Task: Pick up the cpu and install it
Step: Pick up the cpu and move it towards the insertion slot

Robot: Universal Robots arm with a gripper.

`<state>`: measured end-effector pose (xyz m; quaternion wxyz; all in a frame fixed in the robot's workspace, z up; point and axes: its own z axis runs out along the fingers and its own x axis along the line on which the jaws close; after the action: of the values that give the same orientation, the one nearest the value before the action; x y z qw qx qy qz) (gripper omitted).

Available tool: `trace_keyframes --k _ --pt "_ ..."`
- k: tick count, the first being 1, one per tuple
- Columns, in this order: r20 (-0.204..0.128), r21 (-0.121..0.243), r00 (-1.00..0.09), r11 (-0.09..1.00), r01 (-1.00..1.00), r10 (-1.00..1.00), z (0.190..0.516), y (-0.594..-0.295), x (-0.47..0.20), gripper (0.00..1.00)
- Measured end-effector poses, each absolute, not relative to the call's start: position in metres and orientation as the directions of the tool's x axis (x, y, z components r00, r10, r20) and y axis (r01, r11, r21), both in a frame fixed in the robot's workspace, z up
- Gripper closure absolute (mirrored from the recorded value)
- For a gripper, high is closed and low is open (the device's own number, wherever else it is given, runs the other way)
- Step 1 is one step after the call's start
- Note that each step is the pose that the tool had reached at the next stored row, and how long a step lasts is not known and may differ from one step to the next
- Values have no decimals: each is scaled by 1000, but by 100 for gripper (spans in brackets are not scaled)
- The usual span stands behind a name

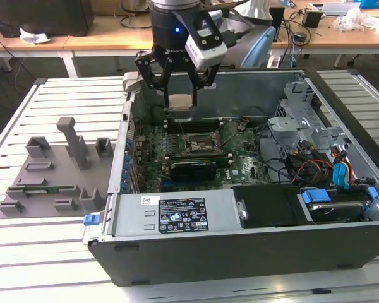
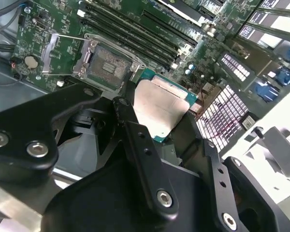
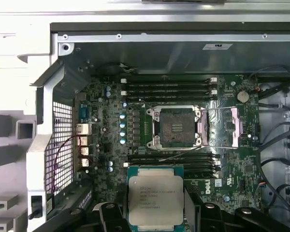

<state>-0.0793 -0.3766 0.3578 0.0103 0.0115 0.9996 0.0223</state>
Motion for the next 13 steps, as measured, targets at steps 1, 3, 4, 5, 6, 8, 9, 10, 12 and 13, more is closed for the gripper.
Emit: trace_keyframes --k 1,3,4,5,6,8,9,10,12,13 --pt "-20 45 -1000 999 23 23 355 -376 -79 45" --pt "-20 45 -1000 999 23 24 351 -375 -79 45" --pt "-20 45 -1000 999 23 24 347 -374 -79 45" --pt "-20 45 -1000 999 23 23 344 -373 -79 45" --pt "-20 45 -1000 999 22 23 342 -373 -79 45" --pt "-19 45 -1000 999 23 23 337 -372 -78 45" --pt "-19 45 -1000 999 23 23 335 -372 -77 45" --pt "-19 45 -1000 999 23 23 333 -371 -76 45" --pt "-17 45 -1000 999 23 23 326 -370 -72 45" --pt "-16 45 -1000 999 23 23 323 -369 -70 45"
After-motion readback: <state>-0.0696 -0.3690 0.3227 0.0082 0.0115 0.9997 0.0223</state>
